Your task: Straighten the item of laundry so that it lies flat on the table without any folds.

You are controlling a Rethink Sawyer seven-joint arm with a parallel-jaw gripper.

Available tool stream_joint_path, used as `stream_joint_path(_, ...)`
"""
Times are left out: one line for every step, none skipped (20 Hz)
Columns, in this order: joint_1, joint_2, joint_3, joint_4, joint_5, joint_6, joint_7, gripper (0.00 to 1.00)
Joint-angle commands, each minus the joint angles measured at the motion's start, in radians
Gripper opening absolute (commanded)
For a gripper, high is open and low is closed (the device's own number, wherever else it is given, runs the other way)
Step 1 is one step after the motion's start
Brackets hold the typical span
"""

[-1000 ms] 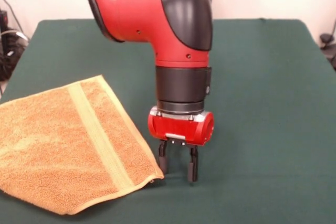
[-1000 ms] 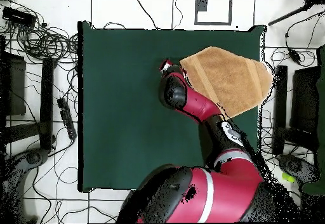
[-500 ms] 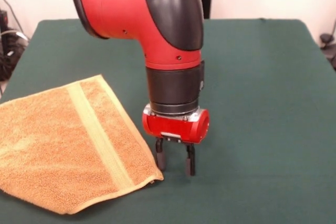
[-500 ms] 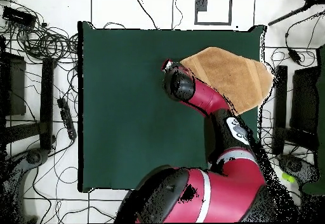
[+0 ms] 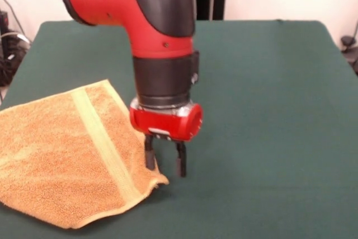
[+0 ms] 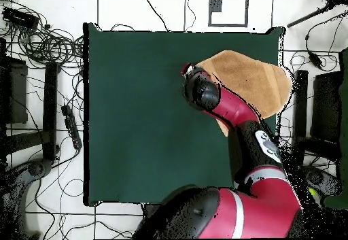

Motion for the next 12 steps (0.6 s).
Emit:
stream_joint_path(0.016, -0.148, 0.066, 0.181, 0.044, 0.120, 0.209, 1.00)
stream_joint_path(0.018, -0.159, 0.062, 0.182, 0.049, 0.136, 0.208, 1.00)
stream_joint_path(0.017, -0.163, 0.063, 0.185, 0.050, 0.142, 0.205, 1.00)
stream_joint_path(0.016, -0.166, 0.064, 0.188, 0.051, 0.147, 0.203, 1.00)
stream_joint_path(0.009, -0.157, 0.072, 0.193, 0.048, 0.125, 0.202, 1.00)
stream_joint_path(0.008, -0.141, 0.075, 0.193, 0.043, 0.097, 0.202, 1.00)
stream_joint_path(0.016, -0.120, 0.068, 0.185, 0.039, 0.067, 0.205, 1.00)
stream_joint_path(0.024, -0.099, 0.062, 0.176, 0.034, 0.037, 0.209, 1.00)
stream_joint_path(0.034, -0.080, 0.053, 0.163, 0.034, 0.020, 0.212, 1.00)
stream_joint_path(0.043, -0.061, 0.045, 0.149, 0.035, 0.004, 0.215, 1.00)
stream_joint_path(0.052, -0.046, 0.038, 0.136, 0.037, -0.006, 0.217, 1.00)
stream_joint_path(0.061, -0.033, 0.030, 0.124, 0.041, -0.015, 0.221, 1.00)
